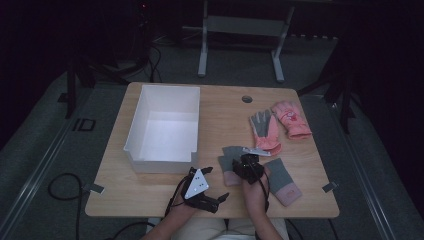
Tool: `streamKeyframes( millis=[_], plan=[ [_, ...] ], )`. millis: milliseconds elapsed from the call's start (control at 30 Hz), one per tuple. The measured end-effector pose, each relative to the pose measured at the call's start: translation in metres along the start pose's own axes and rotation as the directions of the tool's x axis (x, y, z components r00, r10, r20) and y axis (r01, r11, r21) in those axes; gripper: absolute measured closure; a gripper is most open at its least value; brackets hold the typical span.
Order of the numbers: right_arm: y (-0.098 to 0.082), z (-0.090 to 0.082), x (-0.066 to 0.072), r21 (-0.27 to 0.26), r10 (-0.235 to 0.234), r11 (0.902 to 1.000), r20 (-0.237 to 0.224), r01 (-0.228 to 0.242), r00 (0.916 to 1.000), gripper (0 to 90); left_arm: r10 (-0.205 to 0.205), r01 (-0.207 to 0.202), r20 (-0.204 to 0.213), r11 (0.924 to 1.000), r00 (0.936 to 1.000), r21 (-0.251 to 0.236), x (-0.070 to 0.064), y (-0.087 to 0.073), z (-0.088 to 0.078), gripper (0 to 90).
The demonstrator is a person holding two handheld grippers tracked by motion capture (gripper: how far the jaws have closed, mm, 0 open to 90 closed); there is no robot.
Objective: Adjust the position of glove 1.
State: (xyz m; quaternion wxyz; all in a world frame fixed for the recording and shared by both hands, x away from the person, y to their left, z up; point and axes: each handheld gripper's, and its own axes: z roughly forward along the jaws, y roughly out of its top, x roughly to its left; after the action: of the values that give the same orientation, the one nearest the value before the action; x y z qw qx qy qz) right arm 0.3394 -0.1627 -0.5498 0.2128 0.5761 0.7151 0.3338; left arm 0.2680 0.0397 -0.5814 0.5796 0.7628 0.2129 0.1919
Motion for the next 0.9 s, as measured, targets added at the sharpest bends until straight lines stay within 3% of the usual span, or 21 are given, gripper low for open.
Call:
streamKeyframes(
  millis=[167, 300, 433, 467, 633, 733, 767, 900],
  plan=[
    [0.017, -0.024, -0.023, -0.063, -0.068, 0.9959, -0.041, 0.065, 0.9969, 56.6, 0.0, 0.0, 0.003, 1.0, 1.0, 0.003, 0.0, 0.0, 0.0, 1.4],
    [0.024, -0.041, -0.049, -0.082, -0.143, 0.9869, -0.042, 0.139, 0.9889, 56.3, -0.002, 0.002, 0.01, 1.0, 0.9999, 0.005, 0.0, 0.0, 0.001, 1.4],
    [0.022, -0.051, -0.074, -0.065, -0.166, 0.9848, -0.075, 0.161, 0.9833, 57.3, -0.008, 0.008, 0.016, 0.9999, 0.9998, 0.007, 0.002, 0.0, 0.001, 1.4],
    [0.02, -0.053, -0.079, -0.057, -0.201, 0.9788, -0.07, 0.197, 0.9772, 57.4, -0.009, 0.009, 0.016, 0.9999, 0.9998, 0.007, 0.002, 0.0, 0.001, 1.4],
    [0.006, -0.061, -0.105, -0.025, -0.289, 0.9573, -0.088, 0.288, 0.9532, 56.7, -0.004, 0.004, 0.015, 1.0, 0.9999, 0.005, 0.001, 0.0, 0.001, 1.4],
    [0.0, -0.065, -0.114, -0.015, -0.304, 0.9527, -0.084, 0.304, 0.949, 56.4, -0.002, 0.002, 0.014, 1.0, 0.9999, 0.005, 0.001, 0.0, 0.001, 1.4],
    [-0.005, -0.068, -0.123, -0.004, -0.306, 0.9515, -0.104, 0.308, 0.9463, 56.3, -0.002, 0.002, 0.014, 1.0, 0.9999, 0.005, 0.001, 0.0, 0.001, 1.4],
    [-0.009, -0.07, -0.129, 0.007, -0.313, 0.9488, -0.118, 0.316, 0.9425, 56.3, -0.004, 0.004, 0.011, 1.0, 0.9999, 0.007, 0.001, 0.0, 0.001, 1.4]
  ],
)
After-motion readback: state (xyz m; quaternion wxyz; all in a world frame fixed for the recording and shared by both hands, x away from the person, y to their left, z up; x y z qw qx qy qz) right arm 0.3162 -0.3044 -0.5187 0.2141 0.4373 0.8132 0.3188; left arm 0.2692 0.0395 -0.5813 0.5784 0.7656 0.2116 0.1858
